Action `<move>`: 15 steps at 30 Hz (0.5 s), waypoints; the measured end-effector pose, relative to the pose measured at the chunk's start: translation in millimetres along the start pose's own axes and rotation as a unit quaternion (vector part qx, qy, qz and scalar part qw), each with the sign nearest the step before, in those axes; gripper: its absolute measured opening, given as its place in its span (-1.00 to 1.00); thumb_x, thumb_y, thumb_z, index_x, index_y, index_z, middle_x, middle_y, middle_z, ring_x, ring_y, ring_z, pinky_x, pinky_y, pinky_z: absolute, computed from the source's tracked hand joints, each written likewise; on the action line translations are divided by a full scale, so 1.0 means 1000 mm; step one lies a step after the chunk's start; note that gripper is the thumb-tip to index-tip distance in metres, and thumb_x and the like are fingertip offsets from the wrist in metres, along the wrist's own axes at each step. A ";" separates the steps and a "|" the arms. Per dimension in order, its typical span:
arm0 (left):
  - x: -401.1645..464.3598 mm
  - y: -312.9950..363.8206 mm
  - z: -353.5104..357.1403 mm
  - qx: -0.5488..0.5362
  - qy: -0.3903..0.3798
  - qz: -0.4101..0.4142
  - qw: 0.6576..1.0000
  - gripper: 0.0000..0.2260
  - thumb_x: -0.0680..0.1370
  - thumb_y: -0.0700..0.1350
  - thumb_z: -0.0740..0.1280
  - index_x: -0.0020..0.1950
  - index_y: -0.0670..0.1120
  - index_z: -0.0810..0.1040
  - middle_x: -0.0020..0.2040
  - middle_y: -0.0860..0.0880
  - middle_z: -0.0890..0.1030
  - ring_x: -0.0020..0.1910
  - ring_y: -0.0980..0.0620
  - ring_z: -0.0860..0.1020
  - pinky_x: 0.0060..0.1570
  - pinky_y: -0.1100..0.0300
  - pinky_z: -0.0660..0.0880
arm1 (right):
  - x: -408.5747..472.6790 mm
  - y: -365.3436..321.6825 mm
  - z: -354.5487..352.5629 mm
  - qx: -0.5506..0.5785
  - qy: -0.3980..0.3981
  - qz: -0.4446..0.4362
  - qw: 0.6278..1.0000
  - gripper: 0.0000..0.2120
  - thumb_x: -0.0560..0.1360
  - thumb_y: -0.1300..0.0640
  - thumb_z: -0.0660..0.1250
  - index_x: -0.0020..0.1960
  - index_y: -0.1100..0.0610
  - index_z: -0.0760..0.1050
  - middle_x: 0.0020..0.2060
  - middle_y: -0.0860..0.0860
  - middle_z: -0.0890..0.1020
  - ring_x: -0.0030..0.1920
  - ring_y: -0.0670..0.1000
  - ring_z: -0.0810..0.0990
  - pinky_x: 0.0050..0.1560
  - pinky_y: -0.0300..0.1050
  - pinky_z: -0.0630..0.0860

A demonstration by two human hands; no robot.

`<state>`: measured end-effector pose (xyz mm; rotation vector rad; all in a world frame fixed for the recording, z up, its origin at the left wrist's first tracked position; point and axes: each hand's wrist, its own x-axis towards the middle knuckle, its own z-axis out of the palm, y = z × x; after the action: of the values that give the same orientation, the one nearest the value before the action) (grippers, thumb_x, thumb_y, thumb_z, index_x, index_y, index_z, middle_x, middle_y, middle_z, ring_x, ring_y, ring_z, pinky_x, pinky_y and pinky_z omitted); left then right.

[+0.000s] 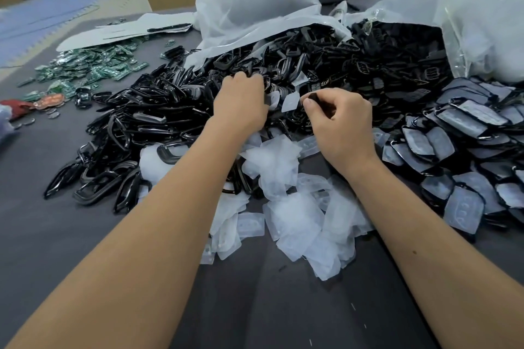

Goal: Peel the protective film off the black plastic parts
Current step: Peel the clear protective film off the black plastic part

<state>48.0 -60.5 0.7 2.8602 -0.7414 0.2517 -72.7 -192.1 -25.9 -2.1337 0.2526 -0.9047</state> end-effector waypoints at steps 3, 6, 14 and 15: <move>-0.008 -0.009 -0.005 -0.091 0.038 -0.008 0.995 -0.88 0.56 -0.15 0.46 0.03 -0.05 0.54 0.05 -0.07 0.61 0.12 -0.14 0.53 -0.01 0.01 0.48 | 0.002 0.000 0.000 0.001 0.000 0.002 1.000 -0.80 0.61 0.15 0.38 -0.08 0.24 0.69 -0.23 0.07 0.69 -0.20 0.05 0.61 -0.11 -0.02 0.53; -0.024 -0.012 -0.003 -0.139 0.059 -0.019 0.988 -0.93 0.53 -0.16 0.49 -0.03 -0.03 0.65 -0.04 -0.01 0.65 0.05 -0.08 0.58 0.00 0.04 0.52 | 0.002 0.000 0.001 0.006 -0.004 0.009 1.000 -0.77 0.61 0.15 0.37 -0.12 0.28 0.66 -0.26 0.12 0.67 -0.21 0.11 0.60 -0.11 0.08 0.53; -0.051 -0.023 0.004 -0.234 0.099 -0.031 0.967 -0.77 0.56 -0.32 0.42 0.07 -0.03 0.75 0.09 0.03 0.68 0.10 0.05 0.60 0.15 0.31 0.42 | 0.001 0.001 0.002 0.013 -0.006 0.014 1.000 -0.79 0.62 0.15 0.38 -0.07 0.26 0.69 -0.23 0.10 0.70 -0.19 0.10 0.62 -0.06 0.09 0.54; -0.053 -0.024 0.002 -0.238 0.104 -0.033 0.965 -0.78 0.54 -0.33 0.44 0.04 -0.03 0.75 0.08 0.04 0.68 0.09 0.05 0.61 0.16 0.29 0.45 | 0.000 0.000 0.002 0.014 -0.006 0.014 1.000 -0.80 0.61 0.15 0.38 -0.07 0.25 0.70 -0.23 0.09 0.70 -0.19 0.09 0.62 -0.06 0.07 0.54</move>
<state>14.0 -15.7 -15.6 2.3556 -0.5707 0.3092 -70.8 -191.3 -26.9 -2.1042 0.2611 -0.8751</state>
